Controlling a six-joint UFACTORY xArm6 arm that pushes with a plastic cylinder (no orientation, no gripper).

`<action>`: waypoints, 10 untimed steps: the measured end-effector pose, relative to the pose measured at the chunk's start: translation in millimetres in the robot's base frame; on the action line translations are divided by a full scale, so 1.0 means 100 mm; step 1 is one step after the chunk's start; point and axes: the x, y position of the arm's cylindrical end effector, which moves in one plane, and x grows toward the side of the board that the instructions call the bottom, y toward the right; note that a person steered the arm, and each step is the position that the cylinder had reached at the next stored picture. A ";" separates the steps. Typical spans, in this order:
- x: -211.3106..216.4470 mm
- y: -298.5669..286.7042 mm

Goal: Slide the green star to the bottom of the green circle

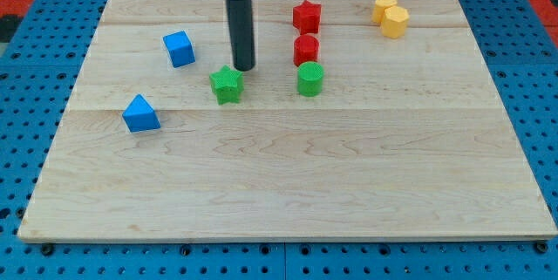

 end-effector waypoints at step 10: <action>0.59 -0.46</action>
